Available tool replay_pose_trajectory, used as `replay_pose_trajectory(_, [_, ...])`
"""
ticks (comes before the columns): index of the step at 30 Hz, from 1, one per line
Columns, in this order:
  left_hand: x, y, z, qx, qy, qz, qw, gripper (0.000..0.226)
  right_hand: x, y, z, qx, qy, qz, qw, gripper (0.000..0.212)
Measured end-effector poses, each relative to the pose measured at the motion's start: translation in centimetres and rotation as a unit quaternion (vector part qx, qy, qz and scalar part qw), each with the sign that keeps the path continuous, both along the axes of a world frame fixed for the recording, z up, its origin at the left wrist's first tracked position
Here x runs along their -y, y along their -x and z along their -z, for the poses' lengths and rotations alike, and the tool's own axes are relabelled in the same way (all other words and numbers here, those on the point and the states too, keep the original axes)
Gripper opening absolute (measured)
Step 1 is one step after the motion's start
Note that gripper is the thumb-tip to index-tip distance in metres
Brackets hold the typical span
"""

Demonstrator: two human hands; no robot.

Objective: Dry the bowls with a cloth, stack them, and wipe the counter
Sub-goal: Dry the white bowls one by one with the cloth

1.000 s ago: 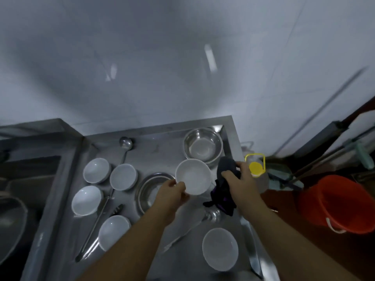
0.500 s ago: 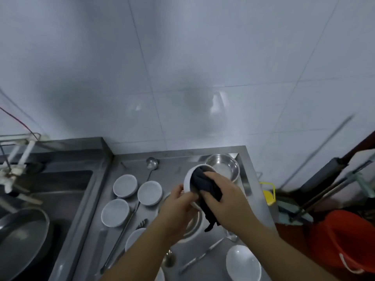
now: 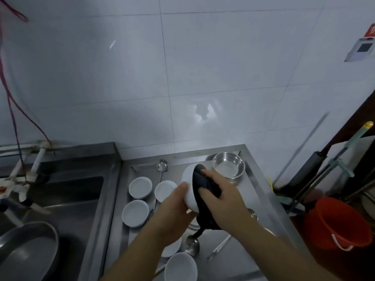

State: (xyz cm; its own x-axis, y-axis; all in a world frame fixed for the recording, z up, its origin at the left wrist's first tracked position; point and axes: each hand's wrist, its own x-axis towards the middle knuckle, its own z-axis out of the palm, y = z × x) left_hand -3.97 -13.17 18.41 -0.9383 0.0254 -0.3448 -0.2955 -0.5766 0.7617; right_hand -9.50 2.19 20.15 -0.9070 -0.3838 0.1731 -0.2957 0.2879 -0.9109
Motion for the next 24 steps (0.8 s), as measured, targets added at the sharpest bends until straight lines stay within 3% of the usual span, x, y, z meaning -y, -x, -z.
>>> replay_pose_trajectory(3, [0.8, -1.4, -0.3, -0.018, -0.026, 0.018, 0.999, 0.084, 0.8, -2.0, -1.0, 0.002, -0.007, -0.028, 1.0, 0.04])
replay_pose_trajectory(6, [1.4, -2.5, -1.0, -0.044, -0.042, 0.017, 0.998, 0.089, 0.9, -2.7, -1.9, -0.109, -0.053, -0.067, 0.99, 0.043])
replay_pose_trajectory(10, [1.6, -3.6, -1.8, -0.061, -0.071, 0.006, 0.996, 0.091, 1.5, -2.1, -3.1, -0.272, -0.192, -0.135, 0.933, 0.043])
replay_pose_trajectory(14, [1.9, -3.8, -2.5, -0.063, -0.059, -0.047, 0.995, 0.09, 2.9, -1.9, -4.8, -0.309, -0.294, -0.161, 0.89, 0.038])
replay_pose_trajectory(17, [2.4, -3.9, -3.1, -0.074, 0.015, -0.085, 0.994, 0.086, 4.3, -2.7, -6.4, -0.22, -0.349, -0.156, 0.897, 0.026])
replay_pose_trajectory(20, [2.5, -4.1, -3.2, -0.078, 0.066, -0.094, 0.99, 0.115, 4.8, -2.6, -8.2, -0.075, -0.365, -0.168, 0.913, 0.025])
replay_pose_trajectory(22, [2.4, -4.3, -3.1, -0.104, 0.073, -0.082, 0.989, 0.121, 4.2, -2.3, -9.1, 0.027, -0.328, -0.178, 0.927, 0.026])
replay_pose_trajectory(24, [2.4, -4.3, -3.0, -0.124, 0.075, -0.063, 0.987, 0.119, 3.1, -2.3, -9.4, 0.178, -0.215, -0.156, 0.948, 0.026])
